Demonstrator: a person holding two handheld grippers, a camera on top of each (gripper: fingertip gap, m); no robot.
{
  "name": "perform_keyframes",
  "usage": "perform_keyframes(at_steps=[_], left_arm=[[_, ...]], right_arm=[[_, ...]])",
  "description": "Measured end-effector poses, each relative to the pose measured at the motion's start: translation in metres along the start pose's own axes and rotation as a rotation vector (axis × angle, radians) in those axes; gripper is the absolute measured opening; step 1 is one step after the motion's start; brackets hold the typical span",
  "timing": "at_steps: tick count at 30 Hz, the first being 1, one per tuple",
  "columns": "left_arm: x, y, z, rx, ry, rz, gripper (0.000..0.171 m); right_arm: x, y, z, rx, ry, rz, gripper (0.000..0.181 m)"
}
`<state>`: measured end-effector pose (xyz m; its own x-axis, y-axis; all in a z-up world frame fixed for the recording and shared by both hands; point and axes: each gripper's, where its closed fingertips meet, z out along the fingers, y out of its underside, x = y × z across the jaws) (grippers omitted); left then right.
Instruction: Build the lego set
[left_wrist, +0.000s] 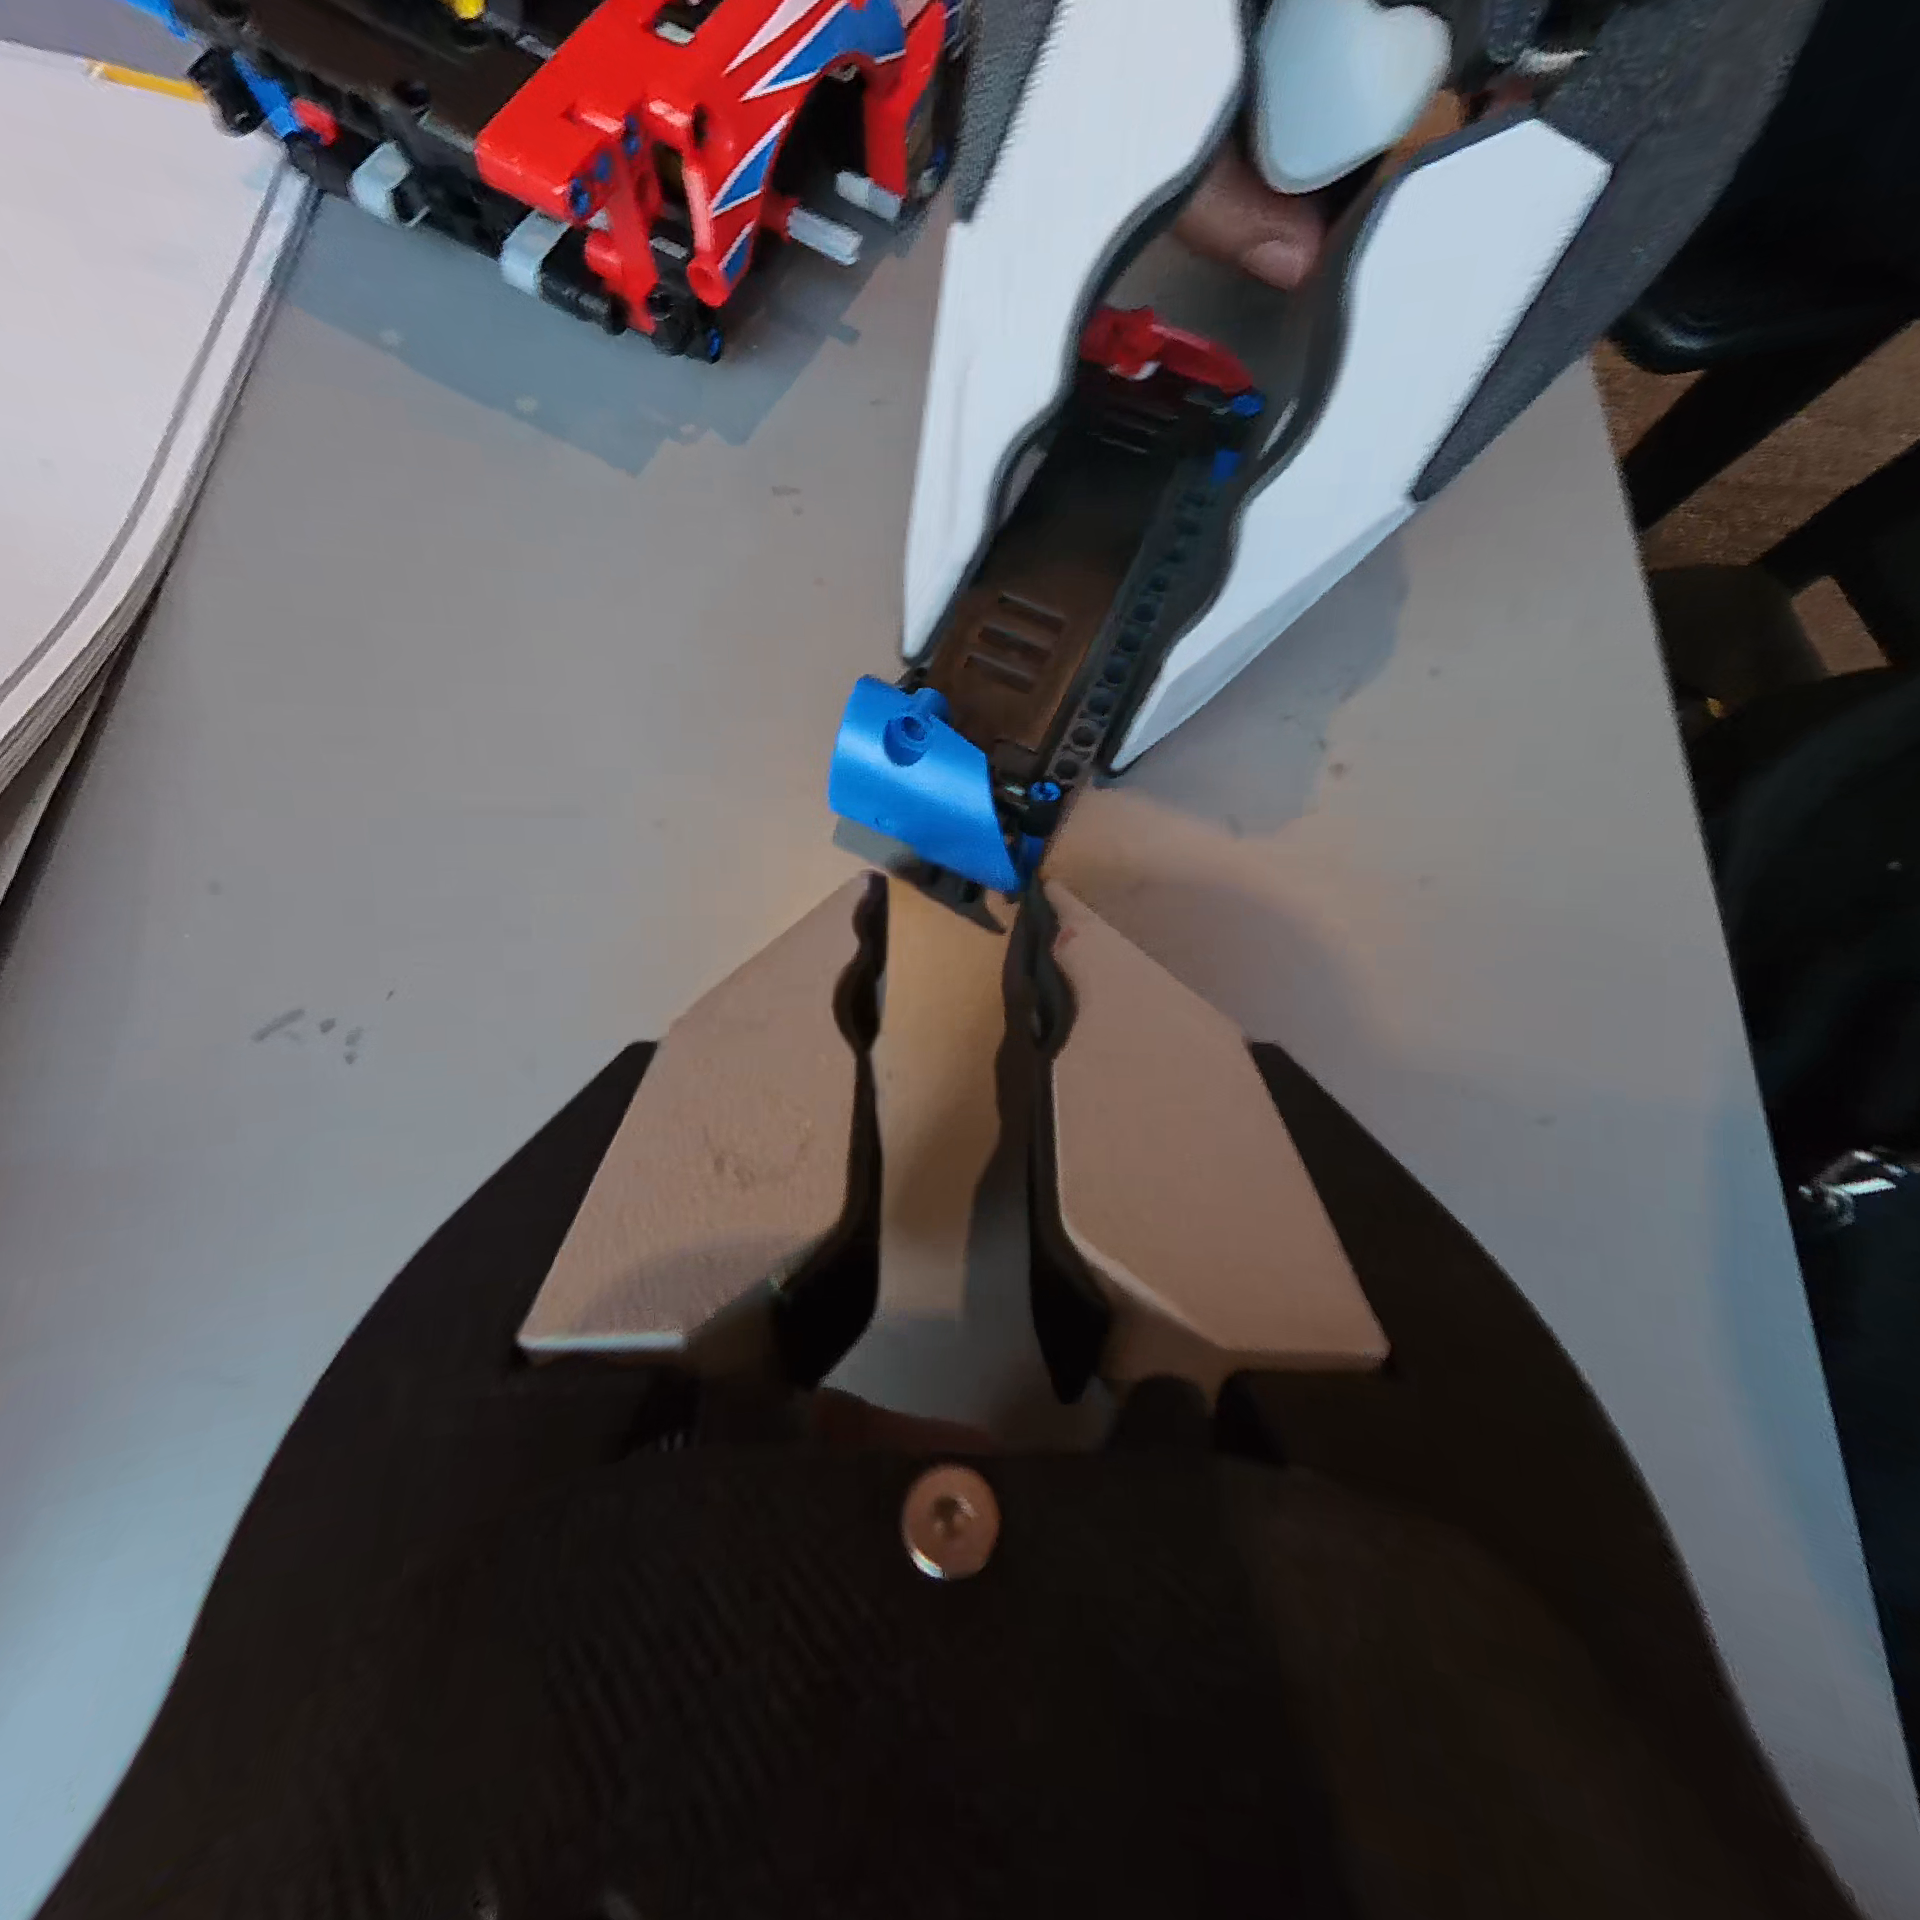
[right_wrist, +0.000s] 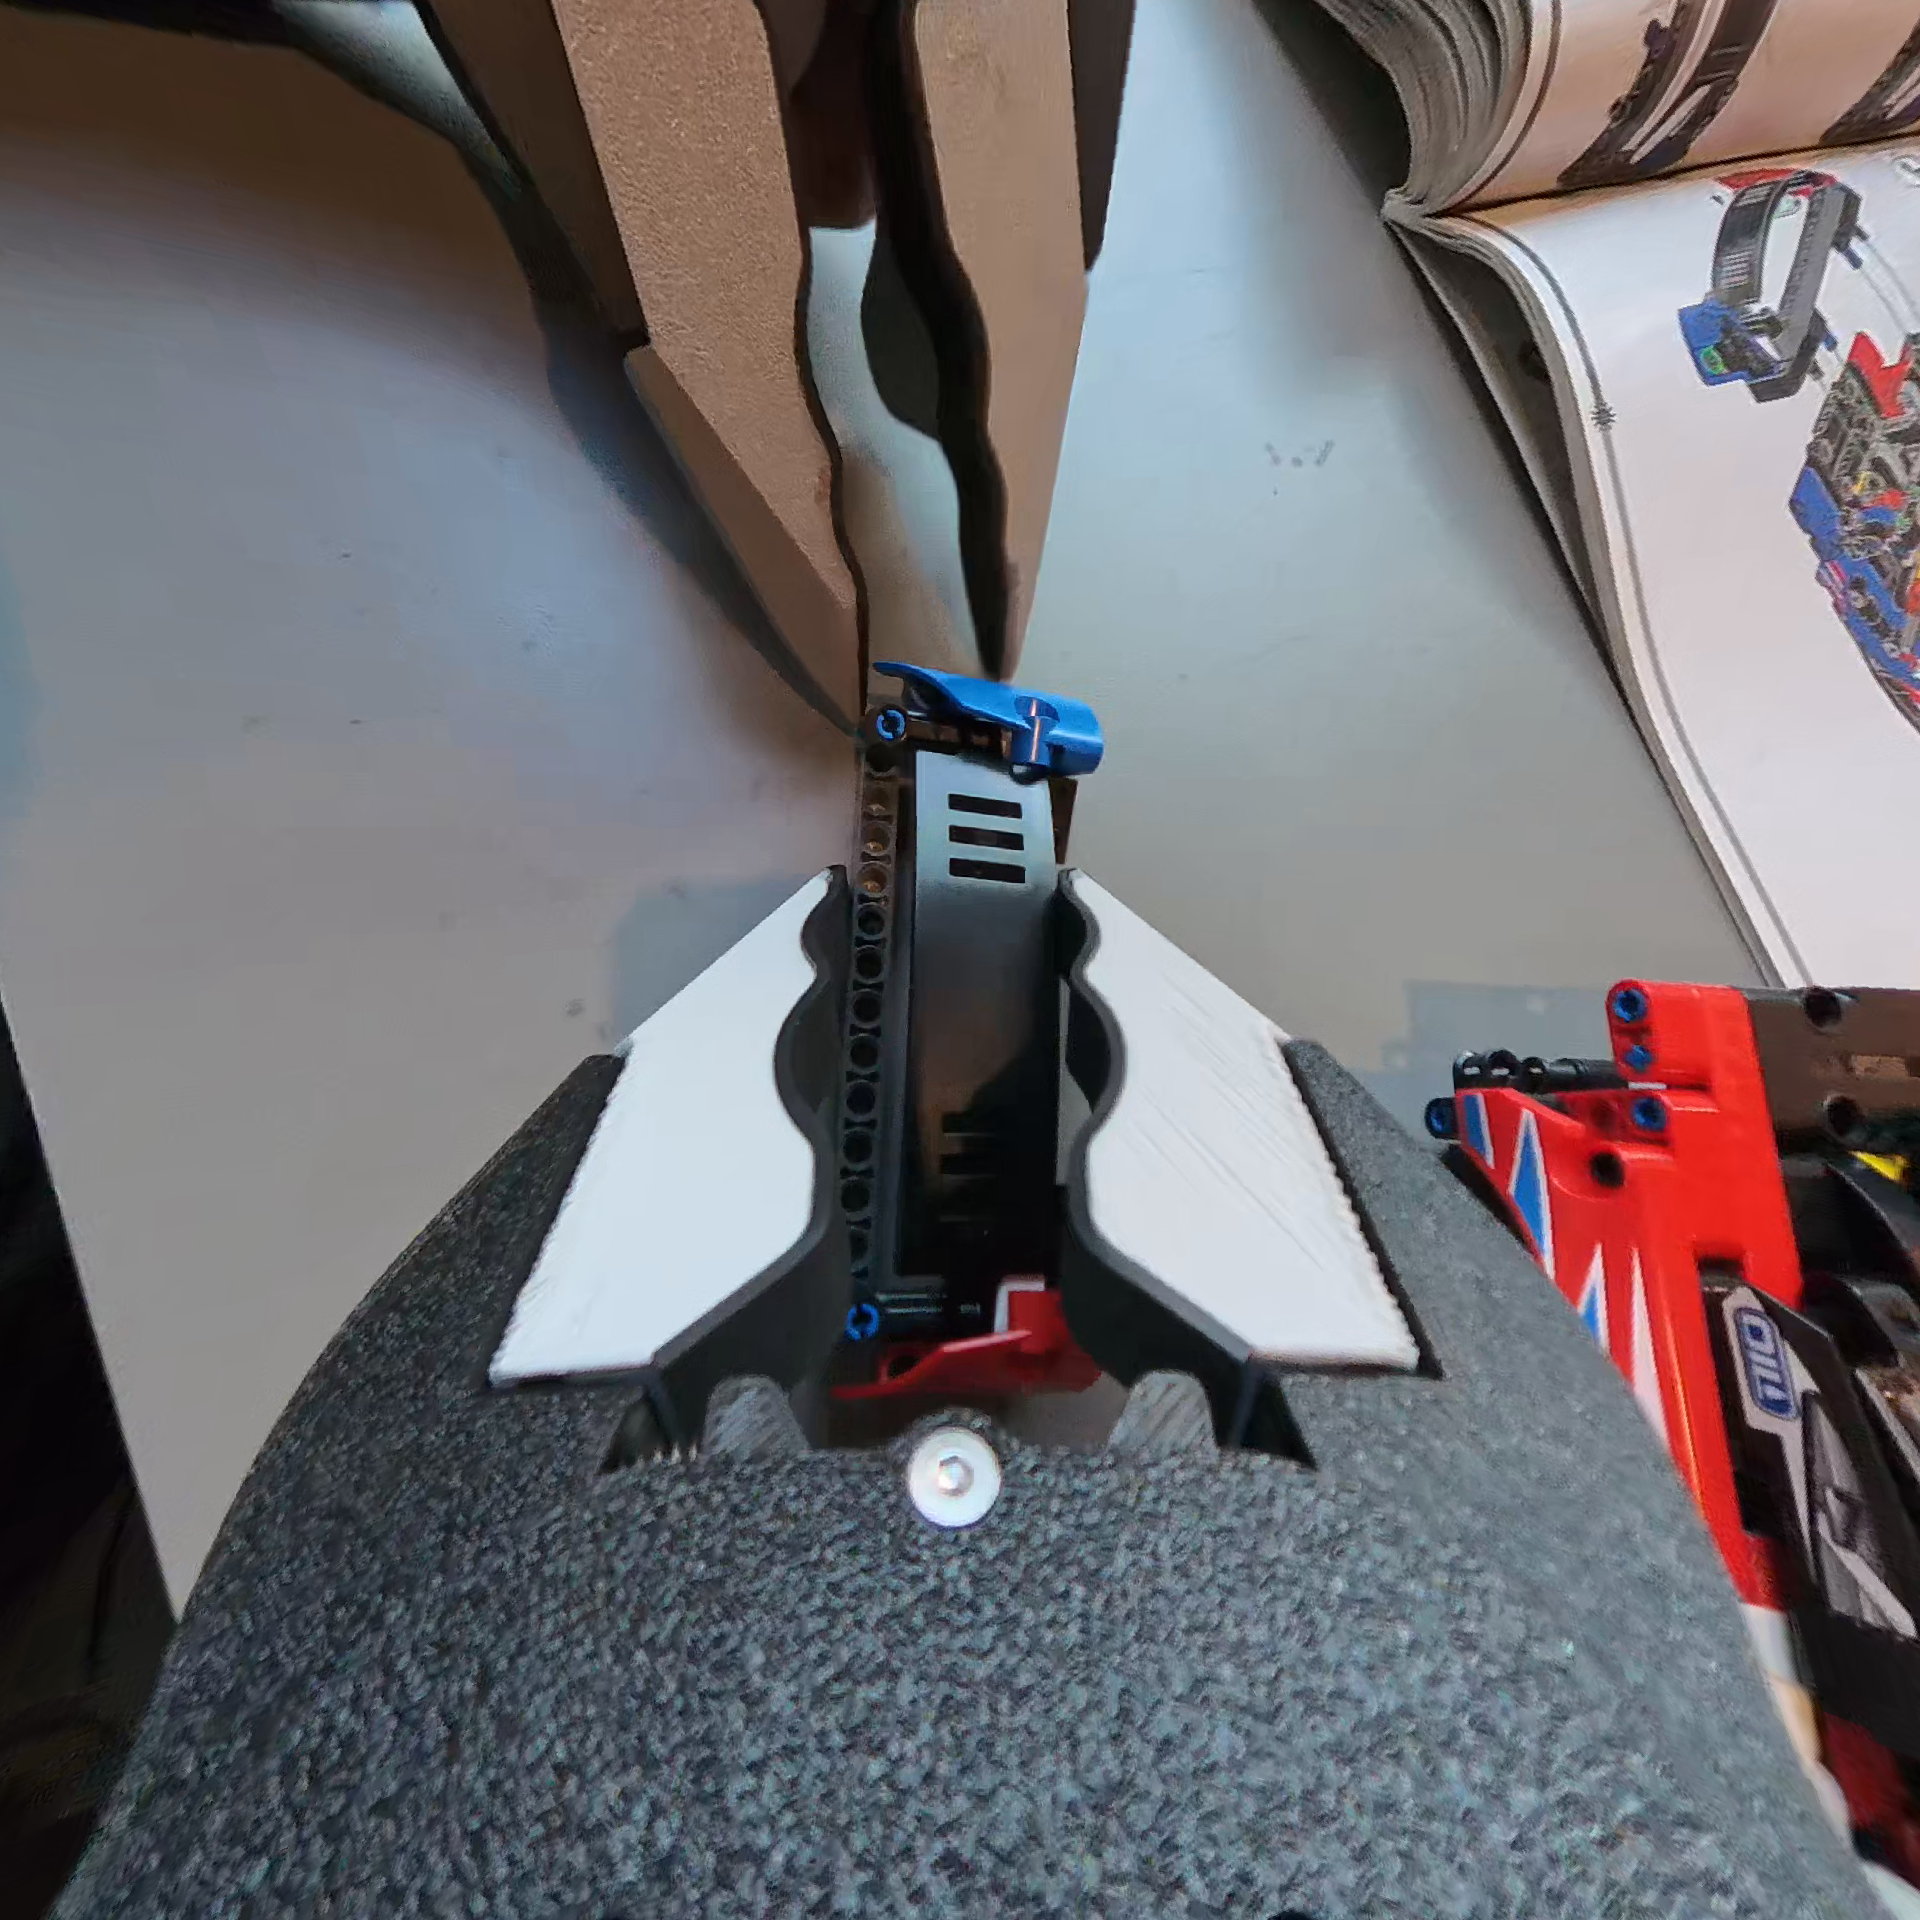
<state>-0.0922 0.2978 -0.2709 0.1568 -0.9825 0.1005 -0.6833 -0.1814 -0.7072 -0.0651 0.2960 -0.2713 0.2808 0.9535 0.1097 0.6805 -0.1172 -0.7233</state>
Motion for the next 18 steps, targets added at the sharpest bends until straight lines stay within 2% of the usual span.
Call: perform_keyframes(at_steps=[5,11,13,15,18], left_arm=[[-0.006,0.009,-0.018,0.002,-0.195,-0.040,0.024],[0.015,-0.004,-0.020,0.165,-0.304,-0.141,0.019],[0.017,-0.005,-0.021,0.163,-0.348,-0.115,0.020],[0.019,-0.009,-0.024,0.191,-0.386,-0.071,0.009],[0.020,-0.007,-0.024,0.183,-0.390,-0.081,0.004]], right_arm=[[0.001,-0.002,-0.003,0.036,0.031,-0.009,0.042],[0.004,-0.011,-0.008,0.101,0.046,0.002,0.042],[0.004,-0.013,-0.009,0.115,0.052,-0.003,0.042],[0.004,-0.013,-0.010,0.120,0.048,0.007,0.041],[0.004,-0.012,-0.010,0.119,0.044,0.016,0.040]])
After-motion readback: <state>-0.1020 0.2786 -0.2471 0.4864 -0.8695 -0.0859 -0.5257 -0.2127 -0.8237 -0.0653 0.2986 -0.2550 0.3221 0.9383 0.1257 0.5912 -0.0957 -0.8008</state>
